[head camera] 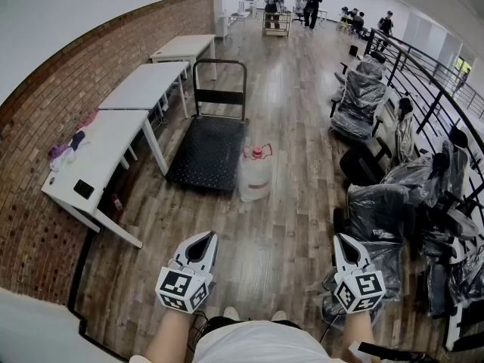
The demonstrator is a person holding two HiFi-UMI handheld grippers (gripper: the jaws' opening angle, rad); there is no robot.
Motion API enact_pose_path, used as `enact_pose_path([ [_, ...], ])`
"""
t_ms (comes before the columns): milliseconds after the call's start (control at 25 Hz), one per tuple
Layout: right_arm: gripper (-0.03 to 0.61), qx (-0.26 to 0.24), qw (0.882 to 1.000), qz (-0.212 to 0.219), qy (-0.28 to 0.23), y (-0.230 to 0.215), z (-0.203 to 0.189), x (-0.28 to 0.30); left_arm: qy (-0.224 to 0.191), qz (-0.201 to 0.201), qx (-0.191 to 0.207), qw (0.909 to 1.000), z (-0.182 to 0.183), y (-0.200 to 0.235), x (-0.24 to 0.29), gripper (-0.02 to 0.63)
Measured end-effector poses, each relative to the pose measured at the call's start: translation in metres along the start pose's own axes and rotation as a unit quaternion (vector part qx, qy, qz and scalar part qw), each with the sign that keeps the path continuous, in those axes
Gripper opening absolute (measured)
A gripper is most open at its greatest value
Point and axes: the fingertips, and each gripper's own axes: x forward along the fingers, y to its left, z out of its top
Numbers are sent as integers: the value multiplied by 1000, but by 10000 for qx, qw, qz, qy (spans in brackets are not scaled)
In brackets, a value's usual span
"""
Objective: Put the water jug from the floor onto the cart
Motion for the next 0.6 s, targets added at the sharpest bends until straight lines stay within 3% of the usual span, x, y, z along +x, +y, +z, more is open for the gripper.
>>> enact_pose_path([
  [360, 3, -79, 10000, -33, 22, 38, 6, 34, 37, 27, 170, 9998, 0, 51, -7, 0],
  [600, 3, -60, 9999, 35, 154, 56, 0, 57, -3, 159, 63, 9999, 2, 85, -6, 0],
])
